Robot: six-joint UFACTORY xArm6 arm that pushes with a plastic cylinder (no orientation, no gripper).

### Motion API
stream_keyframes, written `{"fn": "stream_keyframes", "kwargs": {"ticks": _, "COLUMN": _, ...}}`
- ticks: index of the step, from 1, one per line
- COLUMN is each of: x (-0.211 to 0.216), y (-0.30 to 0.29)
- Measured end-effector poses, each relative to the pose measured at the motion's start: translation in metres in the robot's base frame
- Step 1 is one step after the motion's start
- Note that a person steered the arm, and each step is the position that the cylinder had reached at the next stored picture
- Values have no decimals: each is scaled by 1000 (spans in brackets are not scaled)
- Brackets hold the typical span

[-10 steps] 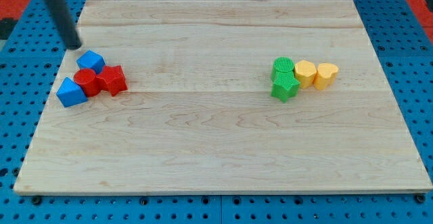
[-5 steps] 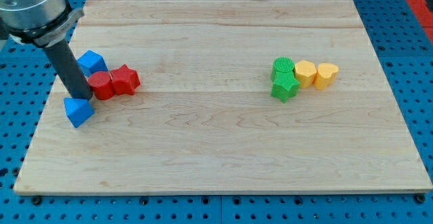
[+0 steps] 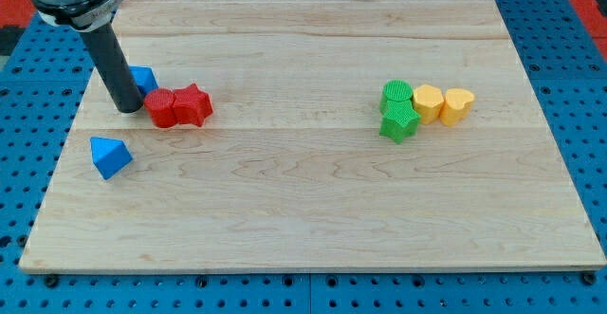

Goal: Separate the group of blocks from each other at the left of board

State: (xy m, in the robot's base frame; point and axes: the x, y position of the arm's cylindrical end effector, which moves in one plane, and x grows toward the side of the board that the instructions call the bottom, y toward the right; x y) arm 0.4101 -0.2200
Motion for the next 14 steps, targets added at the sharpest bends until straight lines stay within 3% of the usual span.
{"fn": "stream_keyframes", "kwargs": {"ticks": 1, "x": -4, "y": -36}}
{"fn": "stream_keyframes", "kwargs": {"ticks": 3, "x": -9, "y": 26}}
{"fn": "stream_keyframes", "kwargs": {"ticks": 4, "x": -9, "y": -4}}
{"fn": "stream_keyframes", "kwargs": {"ticks": 6, "x": -7, "y": 4}}
{"fn": "stream_keyframes", "kwargs": {"ticks": 7, "x": -29, "y": 1}}
{"fn": "stream_keyframes", "kwargs": {"ticks": 8, "x": -40, "y": 39}}
{"fn": "stream_keyframes", "kwargs": {"ticks": 10, "x": -47, "y": -1}}
{"fn": "stream_keyframes", "kwargs": {"ticks": 13, "x": -14, "y": 42}}
{"fn": "stream_keyframes", "kwargs": {"ticks": 14, "x": -15, "y": 84}}
